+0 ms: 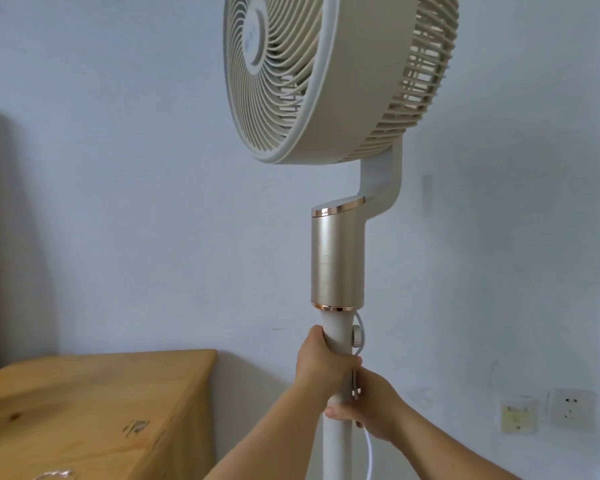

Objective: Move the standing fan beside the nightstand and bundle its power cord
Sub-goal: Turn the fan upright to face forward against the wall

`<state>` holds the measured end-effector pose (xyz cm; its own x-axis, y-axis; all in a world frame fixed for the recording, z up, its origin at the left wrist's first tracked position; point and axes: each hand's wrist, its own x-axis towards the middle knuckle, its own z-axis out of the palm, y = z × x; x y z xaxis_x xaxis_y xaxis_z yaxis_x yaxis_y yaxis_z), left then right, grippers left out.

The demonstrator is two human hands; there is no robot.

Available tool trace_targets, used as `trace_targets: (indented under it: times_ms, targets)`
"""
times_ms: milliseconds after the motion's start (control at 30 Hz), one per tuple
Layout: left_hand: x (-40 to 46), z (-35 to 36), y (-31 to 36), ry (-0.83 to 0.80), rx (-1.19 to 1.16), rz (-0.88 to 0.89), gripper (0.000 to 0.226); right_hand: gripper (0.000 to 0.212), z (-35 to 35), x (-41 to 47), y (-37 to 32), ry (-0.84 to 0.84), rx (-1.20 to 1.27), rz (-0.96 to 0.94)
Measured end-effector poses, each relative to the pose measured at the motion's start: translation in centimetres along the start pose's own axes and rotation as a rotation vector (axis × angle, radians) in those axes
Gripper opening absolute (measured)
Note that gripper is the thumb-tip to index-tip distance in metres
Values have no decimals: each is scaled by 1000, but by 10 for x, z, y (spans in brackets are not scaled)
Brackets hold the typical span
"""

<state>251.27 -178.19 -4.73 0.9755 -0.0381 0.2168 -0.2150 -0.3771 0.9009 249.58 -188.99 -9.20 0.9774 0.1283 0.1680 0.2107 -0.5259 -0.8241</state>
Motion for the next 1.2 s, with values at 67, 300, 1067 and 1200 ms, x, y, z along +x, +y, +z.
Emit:
trace_targets:
  times_ms: [67,300,1067,1200]
  targets:
    - [1,-7,1,-84,11,6,37,26,0,-3,-4,16,-44,33]
    - [0,-35,11,-236,-116,11,33,33,20,-6,-27,241,-263,202]
    - [-6,-21,12,-160,-205,9,41,19,29,4,-27,444,-326,208]
    - [-11,-9,18,-62,-203,13,34,19,13,2,-29,336,-347,195]
